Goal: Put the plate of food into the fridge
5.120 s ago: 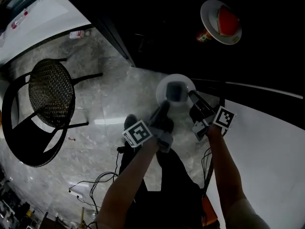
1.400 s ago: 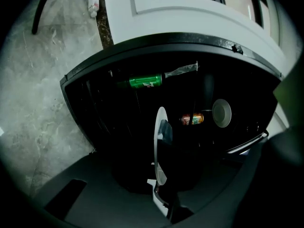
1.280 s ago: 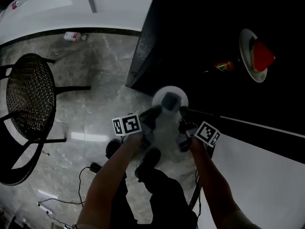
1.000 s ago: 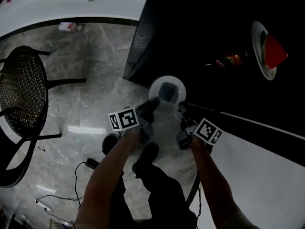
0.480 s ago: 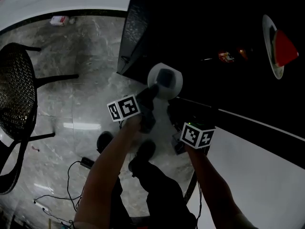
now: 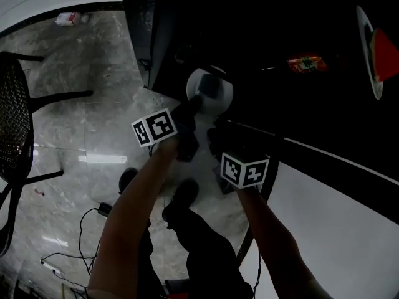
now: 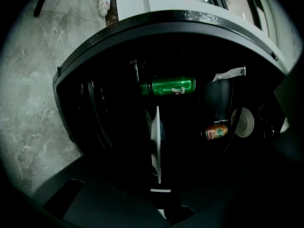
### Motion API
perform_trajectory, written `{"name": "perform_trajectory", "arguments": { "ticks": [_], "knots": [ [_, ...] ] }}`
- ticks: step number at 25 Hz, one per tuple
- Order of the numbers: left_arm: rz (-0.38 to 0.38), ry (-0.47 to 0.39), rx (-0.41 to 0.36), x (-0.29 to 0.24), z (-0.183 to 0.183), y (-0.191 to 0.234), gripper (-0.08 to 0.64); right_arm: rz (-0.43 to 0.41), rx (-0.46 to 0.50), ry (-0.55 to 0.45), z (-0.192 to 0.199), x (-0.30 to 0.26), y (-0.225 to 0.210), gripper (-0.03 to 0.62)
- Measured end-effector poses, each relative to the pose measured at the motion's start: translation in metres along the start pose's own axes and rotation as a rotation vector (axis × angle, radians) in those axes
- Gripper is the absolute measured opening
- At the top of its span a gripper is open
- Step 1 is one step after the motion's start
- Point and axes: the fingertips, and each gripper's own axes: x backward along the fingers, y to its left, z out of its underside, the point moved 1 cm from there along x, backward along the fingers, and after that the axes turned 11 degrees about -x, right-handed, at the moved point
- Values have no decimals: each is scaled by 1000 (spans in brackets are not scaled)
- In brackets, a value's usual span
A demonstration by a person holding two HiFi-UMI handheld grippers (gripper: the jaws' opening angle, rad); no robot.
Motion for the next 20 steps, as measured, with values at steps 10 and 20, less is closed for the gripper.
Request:
{"name": "perform_trajectory", "arguments": {
  "ticks": [10, 20],
  "knots": [
    [14, 41, -1, -20, -1, 5, 26, 60, 49, -46, -24, -35, -13, 32],
    [120, 230, -121, -18, 15, -18, 132, 90, 57, -71, -49, -42, -21, 32]
  ]
}}
